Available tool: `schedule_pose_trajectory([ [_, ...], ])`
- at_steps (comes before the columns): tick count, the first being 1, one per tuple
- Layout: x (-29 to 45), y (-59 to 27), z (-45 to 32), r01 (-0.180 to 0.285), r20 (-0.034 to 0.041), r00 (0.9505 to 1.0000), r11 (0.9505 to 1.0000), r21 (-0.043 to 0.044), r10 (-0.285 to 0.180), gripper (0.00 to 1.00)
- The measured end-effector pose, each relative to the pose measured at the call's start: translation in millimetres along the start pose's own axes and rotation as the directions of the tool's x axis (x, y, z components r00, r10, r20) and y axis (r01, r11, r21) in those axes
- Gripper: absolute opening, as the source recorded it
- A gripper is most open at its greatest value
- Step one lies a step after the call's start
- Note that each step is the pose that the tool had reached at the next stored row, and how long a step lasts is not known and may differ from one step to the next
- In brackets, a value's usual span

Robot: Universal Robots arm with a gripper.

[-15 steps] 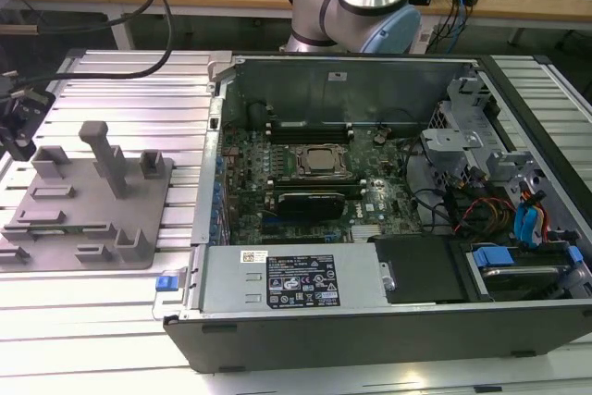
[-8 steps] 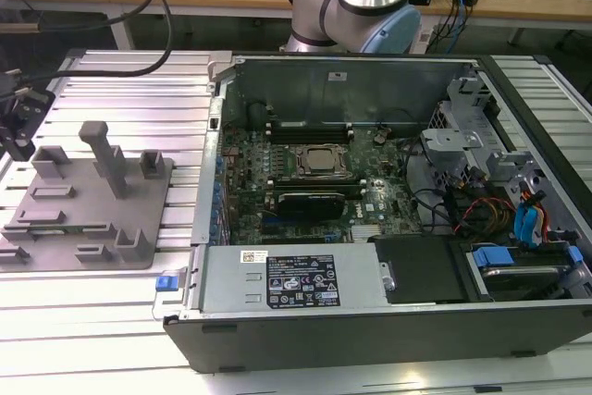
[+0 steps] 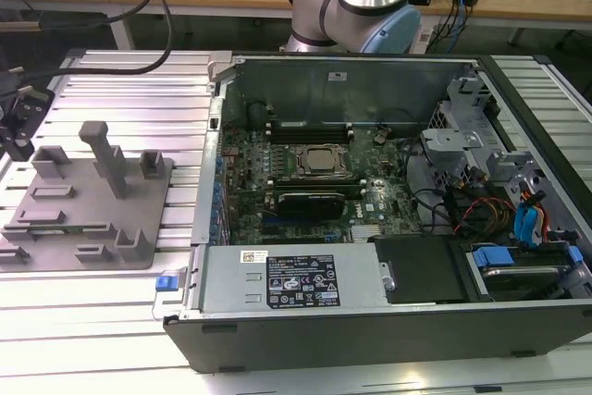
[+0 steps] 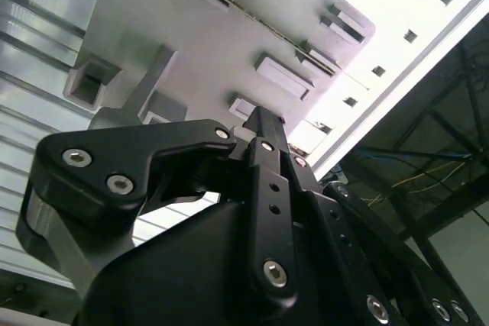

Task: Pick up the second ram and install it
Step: 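Pick up the second ram and move it above second insertion slot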

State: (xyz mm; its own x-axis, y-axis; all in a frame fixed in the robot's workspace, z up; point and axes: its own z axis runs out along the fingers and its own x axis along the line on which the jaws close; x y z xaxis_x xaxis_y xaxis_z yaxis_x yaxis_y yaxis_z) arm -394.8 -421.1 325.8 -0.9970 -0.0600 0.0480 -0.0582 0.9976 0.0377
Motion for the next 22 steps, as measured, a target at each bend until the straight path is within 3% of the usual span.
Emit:
schedule_pose_trajectory([
  [9, 1.5, -0.1, 3.2, 0.065, -0.0026, 0.9979, 0.9979, 0.0031, -0.065, 0.08],
  [11, 1.3, -0.2, 6.0, 0.112, -0.0049, 0.9937, 0.9937, 0.0053, -0.112, 0.08],
  [13, 1.3, -0.3, 7.1, 0.195, -0.0088, 0.9807, 0.9807, 0.0096, -0.195, 0.08],
  [15, 1.3, -0.3, 7.3, 0.234, -0.0108, 0.9722, 0.9722, 0.0117, -0.234, 0.08],
  [18, 1.2, -0.3, 7.7, 0.303, -0.0147, 0.9529, 0.9529, 0.0151, -0.303, 0.08],
  [20, 1.2, -0.3, 8.1, 0.367, -0.0185, 0.9301, 0.9300, 0.0181, -0.367, 0.08],
  [22, 1.2, -0.3, 8.3, 0.431, -0.0228, 0.9021, 0.9019, 0.0213, -0.431, 0.08],
])
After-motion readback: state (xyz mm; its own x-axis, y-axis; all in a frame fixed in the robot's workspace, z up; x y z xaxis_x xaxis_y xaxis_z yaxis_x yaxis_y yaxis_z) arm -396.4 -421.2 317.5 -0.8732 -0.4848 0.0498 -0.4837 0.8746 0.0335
